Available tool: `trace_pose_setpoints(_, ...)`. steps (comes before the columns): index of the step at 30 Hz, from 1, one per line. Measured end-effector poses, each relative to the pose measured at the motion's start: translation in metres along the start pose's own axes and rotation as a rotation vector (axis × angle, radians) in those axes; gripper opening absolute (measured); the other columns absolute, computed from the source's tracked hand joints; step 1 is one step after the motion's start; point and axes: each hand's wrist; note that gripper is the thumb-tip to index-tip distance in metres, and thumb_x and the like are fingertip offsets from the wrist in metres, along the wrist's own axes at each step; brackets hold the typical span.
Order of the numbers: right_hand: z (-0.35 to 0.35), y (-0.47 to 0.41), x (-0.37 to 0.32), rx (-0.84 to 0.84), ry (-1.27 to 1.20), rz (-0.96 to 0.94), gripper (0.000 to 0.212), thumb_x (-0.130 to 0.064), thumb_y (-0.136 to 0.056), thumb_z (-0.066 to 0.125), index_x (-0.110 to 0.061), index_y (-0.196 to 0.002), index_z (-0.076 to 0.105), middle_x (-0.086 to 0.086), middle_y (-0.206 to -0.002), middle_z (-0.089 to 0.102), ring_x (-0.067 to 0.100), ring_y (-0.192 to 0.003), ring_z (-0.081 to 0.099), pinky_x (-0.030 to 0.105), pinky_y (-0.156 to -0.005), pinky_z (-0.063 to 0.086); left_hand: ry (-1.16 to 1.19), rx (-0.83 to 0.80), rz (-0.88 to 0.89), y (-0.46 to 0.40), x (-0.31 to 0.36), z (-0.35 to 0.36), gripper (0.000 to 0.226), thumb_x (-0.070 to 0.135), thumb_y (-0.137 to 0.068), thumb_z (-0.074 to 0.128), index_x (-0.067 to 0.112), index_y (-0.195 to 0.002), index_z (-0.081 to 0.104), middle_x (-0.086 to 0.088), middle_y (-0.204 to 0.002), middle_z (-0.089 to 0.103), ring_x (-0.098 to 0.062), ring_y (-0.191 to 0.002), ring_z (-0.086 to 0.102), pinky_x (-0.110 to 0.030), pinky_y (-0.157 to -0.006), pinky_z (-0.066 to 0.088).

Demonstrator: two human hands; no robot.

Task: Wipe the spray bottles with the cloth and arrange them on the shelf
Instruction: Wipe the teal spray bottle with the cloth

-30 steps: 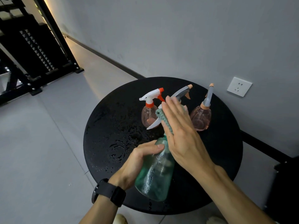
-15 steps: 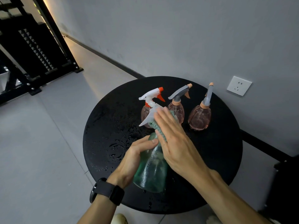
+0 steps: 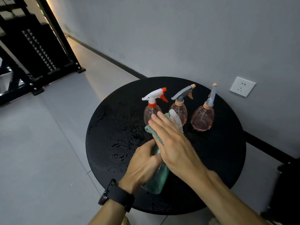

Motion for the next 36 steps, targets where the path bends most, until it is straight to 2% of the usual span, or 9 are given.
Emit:
trace_pose_setpoints(7,-0.002,0.002,-0.012,-0.014,-0.096,-0.005,0.041,-0.017,-0.094,0.038,-0.005,-0.126,0.06,0.007,-0.133,0.059,0.015,-0.134,0.042,0.027,-0.118,0.016,-0.087,0.089,0.014,0.0,0.0,0.001,0.017,0.039,-0.074,0.043,0.023,-0.075,0.048,0.009,-0.07,0.055,-0.005,-0.061,0.046,-0.027,-0.058,0.036)
trace_pose_setpoints(10,-0.007,0.004,-0.016,-0.024,-0.216,-0.009,0.04,-0.016,-0.095,0.038,-0.005,-0.127,0.059,0.006,-0.133,0.058,0.009,-0.135,0.038,0.022,-0.118,0.018,-0.071,0.106,0.016,0.0,-0.001,0.0,0.026,0.038,-0.072,0.043,0.015,-0.078,0.052,0.006,-0.07,0.057,-0.011,-0.063,0.049,-0.035,-0.058,0.042)
trace_pose_setpoints(13,-0.017,0.003,-0.021,0.069,-0.299,0.014,0.04,-0.015,-0.096,0.039,-0.005,-0.131,0.055,0.005,-0.139,0.053,0.008,-0.138,0.036,0.018,-0.115,0.025,0.032,0.091,0.014,0.0,0.005,-0.005,0.012,0.035,-0.072,0.048,0.025,-0.074,0.054,0.013,-0.066,0.061,-0.002,-0.06,0.05,-0.033,-0.059,0.041)
trace_pose_setpoints(15,-0.022,0.0,-0.02,0.183,-0.298,0.044,0.04,-0.015,-0.098,0.039,-0.003,-0.133,0.053,0.004,-0.142,0.05,0.008,-0.14,0.034,0.019,-0.115,0.026,0.165,0.066,0.01,0.0,0.01,-0.011,0.011,0.038,-0.076,0.054,0.031,-0.082,0.062,0.018,-0.075,0.067,0.002,-0.066,0.059,-0.028,-0.066,0.042)
trace_pose_setpoints(18,-0.029,-0.006,-0.009,0.313,-0.263,0.142,0.039,-0.013,-0.1,0.041,-0.004,-0.138,0.049,0.004,-0.148,0.043,0.01,-0.143,0.029,0.021,-0.116,0.025,0.356,0.009,-0.005,-0.001,0.007,-0.015,0.035,0.04,-0.079,0.061,0.031,-0.113,0.066,0.004,-0.103,0.074,-0.017,-0.095,0.07,-0.039,-0.087,0.051)
trace_pose_setpoints(20,-0.032,-0.007,-0.001,0.338,-0.235,0.188,0.04,-0.009,-0.101,0.045,-0.004,-0.14,0.047,0.005,-0.15,0.042,0.012,-0.144,0.029,0.021,-0.117,0.024,0.4,-0.04,0.021,0.001,0.008,-0.016,0.044,0.041,-0.077,0.061,0.031,-0.12,0.062,-0.002,-0.109,0.073,-0.022,-0.101,0.069,-0.041,-0.094,0.051)
trace_pose_setpoints(26,-0.033,-0.006,0.0,0.223,-0.197,0.189,0.044,-0.013,-0.101,0.041,-0.008,-0.144,0.042,0.001,-0.152,0.039,0.004,-0.143,0.025,0.008,-0.113,0.016,0.254,-0.105,0.113,0.002,0.009,-0.008,0.035,0.04,-0.076,0.077,0.034,-0.108,0.065,0.002,-0.098,0.074,-0.017,-0.09,0.071,-0.027,-0.078,0.055)
trace_pose_setpoints(32,-0.028,-0.001,0.0,0.177,-0.151,0.095,0.048,-0.006,-0.097,0.044,-0.006,-0.145,0.04,0.006,-0.152,0.039,0.01,-0.142,0.03,0.026,-0.115,0.027,0.173,-0.016,0.14,0.002,0.006,-0.008,0.043,0.041,-0.075,0.074,0.034,-0.116,0.062,0.015,-0.109,0.071,-0.002,-0.103,0.066,-0.022,-0.09,0.05)
trace_pose_setpoints(36,-0.023,0.004,0.003,0.185,-0.138,0.083,0.054,0.0,-0.095,0.046,-0.005,-0.147,0.035,0.007,-0.155,0.034,0.015,-0.144,0.029,0.027,-0.115,0.028,0.169,0.025,0.128,0.0,0.004,-0.012,0.047,0.039,-0.08,0.072,0.036,-0.125,0.057,0.017,-0.117,0.068,-0.001,-0.111,0.063,-0.029,-0.099,0.047)
Point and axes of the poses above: each hand's wrist, its own y-axis away from the middle knuckle, its own z-axis out of the palm, x = y × z
